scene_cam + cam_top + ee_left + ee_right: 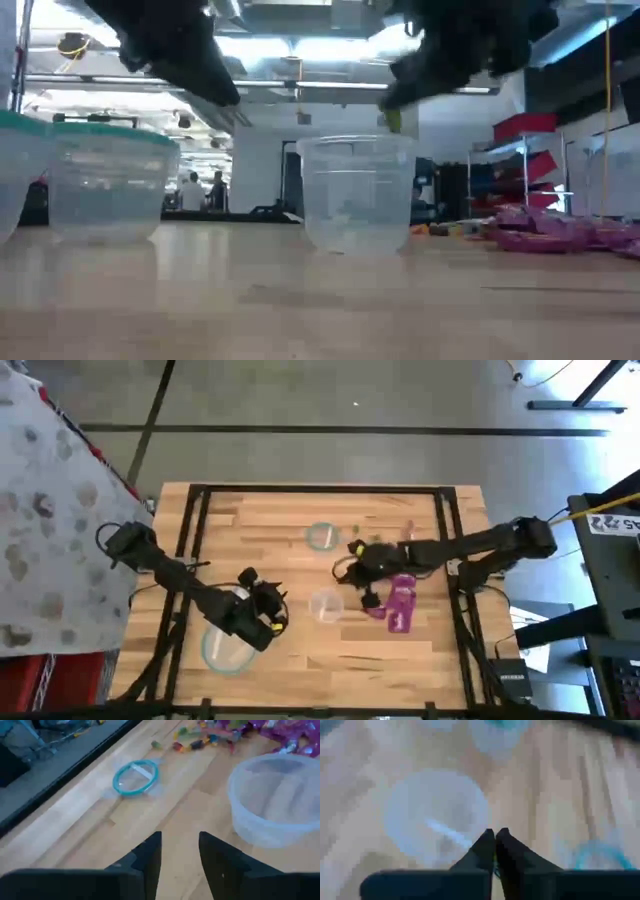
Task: Sort candy
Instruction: Put the green candy into the top small transparent bin, then put the violet candy into the top small transparent bin
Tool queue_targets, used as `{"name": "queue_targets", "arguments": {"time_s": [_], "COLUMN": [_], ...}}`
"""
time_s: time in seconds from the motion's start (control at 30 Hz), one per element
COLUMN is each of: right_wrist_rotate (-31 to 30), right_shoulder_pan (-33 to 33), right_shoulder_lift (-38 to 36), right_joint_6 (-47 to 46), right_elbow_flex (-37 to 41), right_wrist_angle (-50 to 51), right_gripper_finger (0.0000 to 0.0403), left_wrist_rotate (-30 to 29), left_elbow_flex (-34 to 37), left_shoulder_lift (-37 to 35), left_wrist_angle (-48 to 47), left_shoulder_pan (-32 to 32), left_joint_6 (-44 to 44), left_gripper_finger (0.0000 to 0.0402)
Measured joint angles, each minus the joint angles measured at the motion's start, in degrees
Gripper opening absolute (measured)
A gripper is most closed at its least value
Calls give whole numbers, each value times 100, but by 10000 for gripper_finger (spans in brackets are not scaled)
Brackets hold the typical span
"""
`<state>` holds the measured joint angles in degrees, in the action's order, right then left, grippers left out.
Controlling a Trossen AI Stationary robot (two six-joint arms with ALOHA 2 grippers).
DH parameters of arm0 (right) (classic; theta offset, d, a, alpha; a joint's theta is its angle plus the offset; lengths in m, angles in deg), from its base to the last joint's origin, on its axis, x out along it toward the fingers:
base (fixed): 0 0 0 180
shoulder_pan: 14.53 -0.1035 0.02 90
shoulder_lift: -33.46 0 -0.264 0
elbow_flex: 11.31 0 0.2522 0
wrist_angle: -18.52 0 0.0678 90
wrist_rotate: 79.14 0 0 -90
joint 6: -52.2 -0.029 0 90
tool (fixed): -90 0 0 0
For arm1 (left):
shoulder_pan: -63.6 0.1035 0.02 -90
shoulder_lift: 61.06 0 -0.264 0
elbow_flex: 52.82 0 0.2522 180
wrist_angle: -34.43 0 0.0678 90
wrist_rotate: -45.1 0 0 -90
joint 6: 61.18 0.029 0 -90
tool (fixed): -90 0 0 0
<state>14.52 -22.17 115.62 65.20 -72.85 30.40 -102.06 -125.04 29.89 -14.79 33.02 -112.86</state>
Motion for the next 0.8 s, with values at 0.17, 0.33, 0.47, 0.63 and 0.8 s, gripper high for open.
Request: {"name": "queue_targets", "arguments": {"time_s": [0.17, 0.33, 0.47, 0.63, 0.8], "right_wrist_rotate": [-194, -205, -158, -40, -511], "right_shoulder_pan": [-180, -172, -172, -172, -129], "right_shoulder_lift": [342, 588, 631, 618, 421], "right_joint_6": [-90, -97, -97, -102, 164], "right_elbow_flex": [2, 0, 0, -51, -495], "right_wrist_angle": [-510, -611, -689, -680, 801], "right_gripper_finger": [2, 17, 68, 146, 192], "left_wrist_rotate": [6, 238, 252, 257, 257], "left_elbow_flex": [4, 4, 4, 4, 4], "left_shoulder_lift": [0, 0, 0, 0, 0], "left_wrist_angle": [244, 532, 612, 640, 652], "left_shoulder_pan": [138, 220, 220, 220, 220], "left_joint_6": [295, 613, 677, 677, 675], "left_gripper_finger": [115, 115, 115, 115, 115]}}
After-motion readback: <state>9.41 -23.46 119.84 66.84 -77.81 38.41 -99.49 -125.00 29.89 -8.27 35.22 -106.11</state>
